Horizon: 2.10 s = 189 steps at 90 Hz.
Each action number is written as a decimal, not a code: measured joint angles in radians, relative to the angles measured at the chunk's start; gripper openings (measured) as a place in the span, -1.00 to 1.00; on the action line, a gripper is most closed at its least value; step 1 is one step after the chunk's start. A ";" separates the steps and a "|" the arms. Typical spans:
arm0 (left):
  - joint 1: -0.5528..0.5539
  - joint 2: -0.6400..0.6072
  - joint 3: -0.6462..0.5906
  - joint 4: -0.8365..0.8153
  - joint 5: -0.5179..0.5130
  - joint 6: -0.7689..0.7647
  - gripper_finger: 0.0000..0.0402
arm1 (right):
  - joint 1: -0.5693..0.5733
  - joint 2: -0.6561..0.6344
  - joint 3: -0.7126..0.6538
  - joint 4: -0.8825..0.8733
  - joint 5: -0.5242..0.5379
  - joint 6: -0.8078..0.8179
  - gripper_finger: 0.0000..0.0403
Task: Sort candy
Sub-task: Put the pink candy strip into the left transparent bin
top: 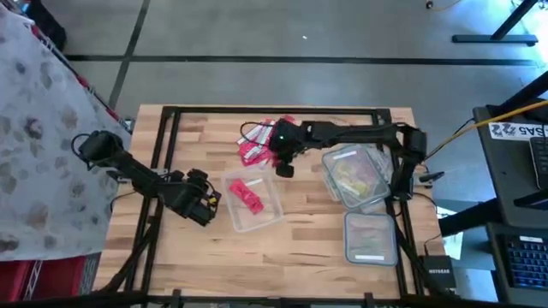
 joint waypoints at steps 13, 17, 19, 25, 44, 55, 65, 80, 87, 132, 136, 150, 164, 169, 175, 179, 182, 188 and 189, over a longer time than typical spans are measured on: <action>0.000 0.000 0.000 0.002 0.001 -0.002 -1.00 | 0.064 0.016 0.009 0.177 -0.149 -0.001 -0.79; 0.000 0.000 0.000 0.004 0.003 -0.005 -1.00 | 0.089 0.037 0.007 0.204 -0.158 -0.002 -0.77; 0.000 0.000 0.000 0.003 0.003 -0.005 -1.00 | 0.102 0.048 0.006 0.215 -0.159 -0.003 -0.76; 0.000 0.000 0.000 0.002 0.005 -0.004 -1.00 | 0.137 0.072 0.005 0.249 -0.158 -0.020 -0.73; 0.000 0.000 0.000 0.004 0.006 -0.003 -1.00 | 0.199 0.158 0.006 0.324 -0.076 -0.056 -0.49; 0.000 0.000 0.000 0.007 0.006 -0.005 -1.00 | 0.195 0.172 0.018 0.336 -0.037 -0.057 -0.22; 0.000 0.000 0.000 0.008 0.008 -0.005 -1.00 | 0.176 0.161 0.049 0.232 0.060 -0.130 0.00; 0.000 0.000 0.000 0.008 0.008 -0.005 -1.00 | 0.095 0.083 0.094 0.134 0.225 -0.234 0.15; 0.000 0.000 0.000 0.008 0.008 -0.005 -1.00 | 0.026 0.068 0.094 0.110 0.246 -0.264 0.15; 0.000 0.000 0.000 0.008 -0.011 0.004 -1.00 | -0.285 0.259 0.078 0.147 0.104 -0.125 0.15; 0.000 0.000 0.000 0.007 -0.011 0.000 -1.00 | -0.290 0.277 0.077 0.139 0.103 -0.134 0.15; 0.000 0.000 0.000 0.011 -0.011 -0.005 -1.00 | -0.310 0.311 0.078 0.117 0.032 -0.172 0.15; 0.000 0.000 0.000 0.010 -0.011 -0.006 -1.00 | -0.314 0.337 0.081 0.060 -0.045 -0.211 0.08; 0.000 0.000 0.000 0.012 -0.011 -0.006 -1.00 | -0.305 0.337 0.083 0.039 -0.007 -0.224 0.03; 0.000 0.000 0.000 0.012 -0.011 -0.008 -1.00 | -0.297 0.332 0.084 -0.010 -0.011 -0.256 -0.03; 0.000 0.000 0.000 0.018 -0.010 -0.008 -1.00 | -0.290 0.325 0.083 -0.054 -0.046 -0.268 -0.06; 0.000 0.000 0.000 0.018 -0.010 -0.008 -1.00 | -0.286 0.317 0.083 -0.082 -0.073 -0.269 -0.09; 0.000 0.000 0.000 0.021 -0.010 -0.008 -1.00 | -0.269 0.296 0.079 -0.152 -0.131 -0.293 -0.12; 0.000 0.000 0.000 0.021 -0.009 -0.007 -1.00 | -0.265 0.292 0.078 -0.164 -0.139 -0.299 -0.12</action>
